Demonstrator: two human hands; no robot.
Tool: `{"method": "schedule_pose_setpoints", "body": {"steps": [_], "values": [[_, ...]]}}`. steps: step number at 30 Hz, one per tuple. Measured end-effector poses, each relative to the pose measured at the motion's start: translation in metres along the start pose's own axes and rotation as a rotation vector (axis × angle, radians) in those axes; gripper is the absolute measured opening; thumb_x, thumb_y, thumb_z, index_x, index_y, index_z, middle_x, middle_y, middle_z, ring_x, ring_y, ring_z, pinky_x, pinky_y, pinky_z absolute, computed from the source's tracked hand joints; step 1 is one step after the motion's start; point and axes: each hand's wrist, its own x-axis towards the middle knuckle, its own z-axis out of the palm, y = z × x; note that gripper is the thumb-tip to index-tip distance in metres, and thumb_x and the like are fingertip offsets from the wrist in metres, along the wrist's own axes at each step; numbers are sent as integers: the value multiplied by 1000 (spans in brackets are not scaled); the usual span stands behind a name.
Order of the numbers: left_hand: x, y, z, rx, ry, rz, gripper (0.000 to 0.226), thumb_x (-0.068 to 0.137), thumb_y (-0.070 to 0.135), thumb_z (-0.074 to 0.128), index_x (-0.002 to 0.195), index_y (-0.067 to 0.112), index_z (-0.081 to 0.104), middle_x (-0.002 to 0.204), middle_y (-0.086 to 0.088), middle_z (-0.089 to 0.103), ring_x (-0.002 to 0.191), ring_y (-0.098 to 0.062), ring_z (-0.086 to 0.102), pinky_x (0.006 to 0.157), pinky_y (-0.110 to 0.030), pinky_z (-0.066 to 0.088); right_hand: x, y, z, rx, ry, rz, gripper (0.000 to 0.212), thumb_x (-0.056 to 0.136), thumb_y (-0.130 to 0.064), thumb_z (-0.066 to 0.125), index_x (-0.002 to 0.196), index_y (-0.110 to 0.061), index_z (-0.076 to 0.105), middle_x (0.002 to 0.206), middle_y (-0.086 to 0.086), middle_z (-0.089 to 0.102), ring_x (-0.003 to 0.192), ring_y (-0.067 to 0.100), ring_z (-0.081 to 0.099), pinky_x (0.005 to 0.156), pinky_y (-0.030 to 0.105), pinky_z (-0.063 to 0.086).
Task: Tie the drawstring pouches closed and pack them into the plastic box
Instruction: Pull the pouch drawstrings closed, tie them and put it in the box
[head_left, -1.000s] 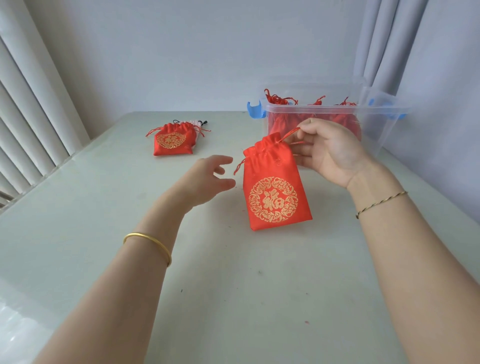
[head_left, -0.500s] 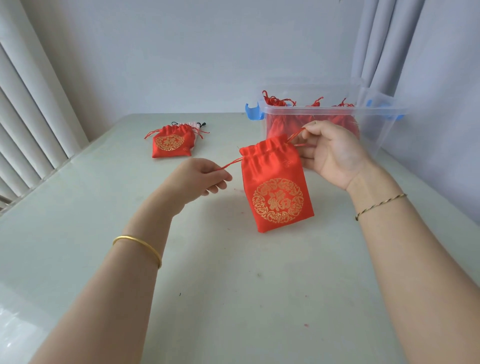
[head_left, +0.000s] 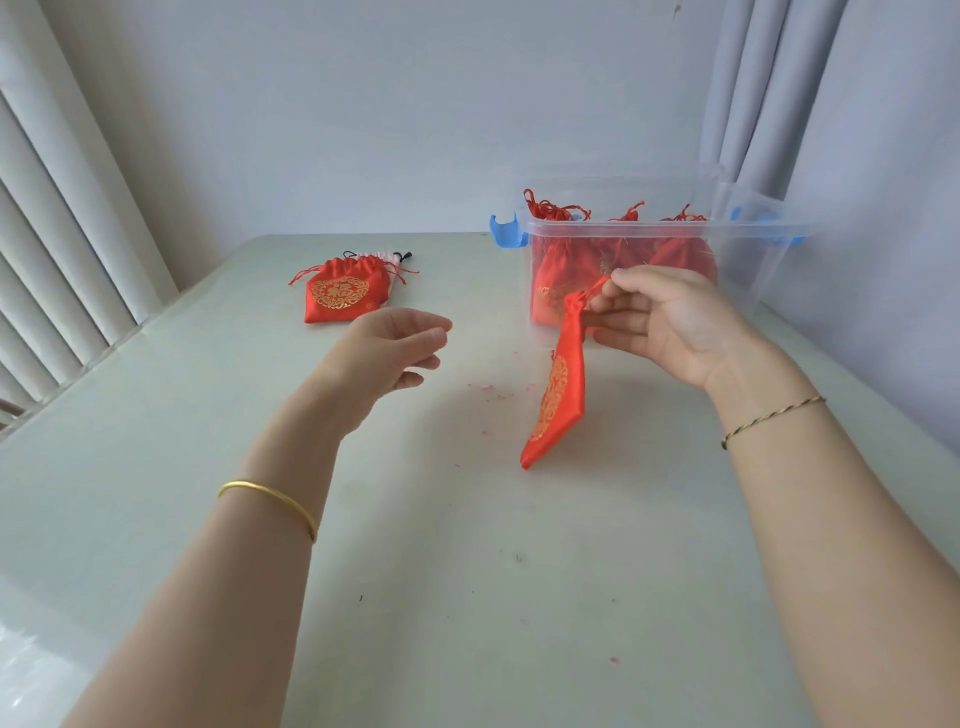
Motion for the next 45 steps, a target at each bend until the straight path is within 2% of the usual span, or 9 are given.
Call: {"method": "schedule_pose_setpoints", "body": {"steps": [8, 10, 15, 24, 28, 32, 38, 41, 45], "values": [[2, -4, 13, 259, -29, 160, 43, 88, 13, 62, 128, 23, 52, 123, 11, 55, 111, -6, 51, 84, -23, 44, -3, -8, 14, 171, -139, -30, 27, 90, -10, 36, 64, -14, 44, 58, -1, 60, 57, 14, 60, 56, 22, 49], [2, -4, 16, 235, -99, 182, 34, 89, 6, 59, 122, 14, 57, 116, 3, 62, 103, -7, 57, 88, -21, 46, -2, -8, 15, 190, -154, -26, 27, 90, -11, 35, 64, -15, 44, 57, -1, 59, 56, 14, 59, 56, 22, 49], [0, -3, 15, 258, -167, 171, 22, 92, 5, 50, 84, 19, 65, 67, 8, 63, 57, 1, 53, 60, -16, 40, -1, -7, 12, 194, -142, -9, 26, 90, -13, 36, 65, -15, 43, 60, 0, 59, 57, 14, 59, 56, 22, 48], [-8, -1, -3, 31, -347, 62, 29, 99, 16, 39, 100, 7, 67, 64, 6, 55, 58, -8, 44, 64, -20, 41, -1, -1, 2, 146, -25, 19, 27, 91, -13, 40, 66, -14, 48, 59, 0, 60, 58, 15, 63, 61, 25, 54], [-6, 0, -8, -107, -185, 34, 33, 98, 24, 41, 84, 10, 67, 56, 7, 51, 52, -6, 41, 61, -18, 40, -3, 5, -5, 13, 33, 41, 22, 93, -17, 52, 73, -13, 58, 58, -4, 65, 59, 12, 68, 65, 26, 57], [-3, 0, -8, -158, -16, 40, 37, 97, 31, 45, 71, 12, 64, 51, 6, 49, 47, -6, 39, 56, -19, 36, -3, 9, -8, -111, 89, 63, 19, 91, -23, 56, 74, -15, 62, 54, -8, 63, 51, 6, 63, 50, 16, 47], [1, 6, -13, -731, 226, -115, 35, 96, 31, 45, 63, 19, 49, 43, 9, 39, 41, -7, 28, 51, -19, 23, 2, 16, -10, 92, 270, 215, 24, 92, -20, 54, 69, -15, 57, 42, -10, 54, 34, 1, 46, 39, 9, 35], [0, 14, -7, -728, 239, -29, 37, 97, 35, 43, 63, 22, 49, 54, 11, 48, 50, -6, 37, 57, -19, 29, 2, 14, -1, 78, 325, 197, 24, 91, -20, 55, 68, -15, 59, 49, -7, 54, 34, 1, 48, 40, 10, 37], [-10, 38, -5, -801, 34, 176, 42, 98, 39, 36, 62, 23, 51, 98, 9, 67, 100, -9, 60, 94, -28, 38, -5, -11, 7, 40, 317, 48, 23, 92, -19, 53, 70, -15, 60, 47, -8, 55, 37, 3, 49, 43, 14, 40]]}}
